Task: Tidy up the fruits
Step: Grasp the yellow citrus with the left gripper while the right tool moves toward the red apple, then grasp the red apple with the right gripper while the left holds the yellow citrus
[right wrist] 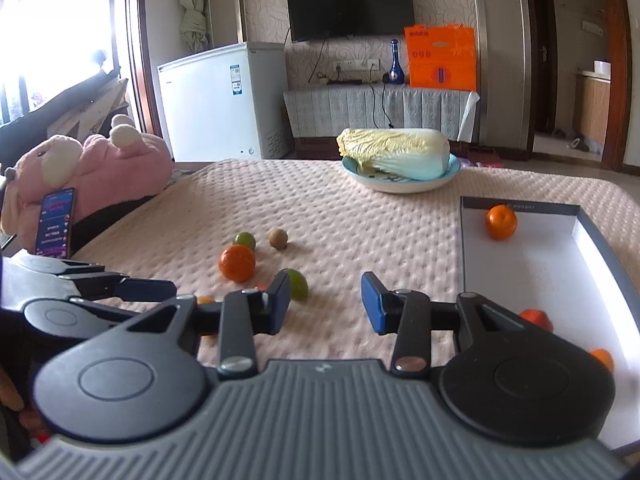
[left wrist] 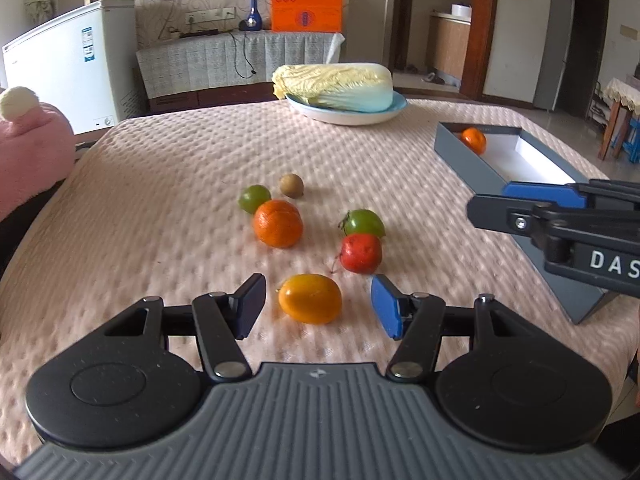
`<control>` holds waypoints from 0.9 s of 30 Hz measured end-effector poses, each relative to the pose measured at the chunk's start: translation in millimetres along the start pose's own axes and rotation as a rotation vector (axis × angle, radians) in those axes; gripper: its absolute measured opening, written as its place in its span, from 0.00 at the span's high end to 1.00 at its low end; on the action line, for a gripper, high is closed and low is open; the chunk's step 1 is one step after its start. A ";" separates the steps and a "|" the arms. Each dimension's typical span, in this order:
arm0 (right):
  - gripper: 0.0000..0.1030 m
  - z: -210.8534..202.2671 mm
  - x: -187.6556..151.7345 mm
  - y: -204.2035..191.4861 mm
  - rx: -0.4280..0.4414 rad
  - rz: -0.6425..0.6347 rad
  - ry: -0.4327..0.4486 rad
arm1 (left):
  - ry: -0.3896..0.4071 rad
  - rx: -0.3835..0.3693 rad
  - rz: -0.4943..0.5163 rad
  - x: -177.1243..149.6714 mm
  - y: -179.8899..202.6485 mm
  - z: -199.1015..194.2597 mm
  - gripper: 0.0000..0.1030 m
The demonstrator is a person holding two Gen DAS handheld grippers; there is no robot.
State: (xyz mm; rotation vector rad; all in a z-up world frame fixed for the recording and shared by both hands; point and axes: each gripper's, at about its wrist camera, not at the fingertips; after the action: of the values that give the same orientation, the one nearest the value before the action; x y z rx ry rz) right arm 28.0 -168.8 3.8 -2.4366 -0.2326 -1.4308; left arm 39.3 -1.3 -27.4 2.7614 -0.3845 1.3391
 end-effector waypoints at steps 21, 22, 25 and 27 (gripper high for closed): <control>0.58 46.6 -12.3 -30.5 0.046 -0.017 -0.131 | -0.048 0.050 -0.076 -5.3 -30.9 1.1 0.59; 0.58 48.9 -13.0 -32.4 0.048 -0.019 -0.135 | -0.052 0.055 -0.080 -6.2 -34.3 1.2 0.59; 0.58 56.6 -13.8 -36.8 0.049 -0.020 -0.145 | -0.062 0.057 -0.080 -9.4 -40.9 2.5 0.59; 0.58 61.9 -13.7 -38.9 0.049 -0.015 -0.150 | -0.061 0.053 -0.080 -11.1 -44.7 2.6 0.59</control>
State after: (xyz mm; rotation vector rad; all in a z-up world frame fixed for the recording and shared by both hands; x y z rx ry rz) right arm 60.9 -111.0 -29.4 -2.5092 -0.3162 -1.2349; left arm 45.5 43.7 -34.8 2.8327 -0.2422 1.2683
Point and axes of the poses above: each gripper's, at about its wrist camera, not at the fingertips, and z roughly the way its jaws point, y to its right, x to its top, and after that the axes turned 6 degrees about z, right-handed
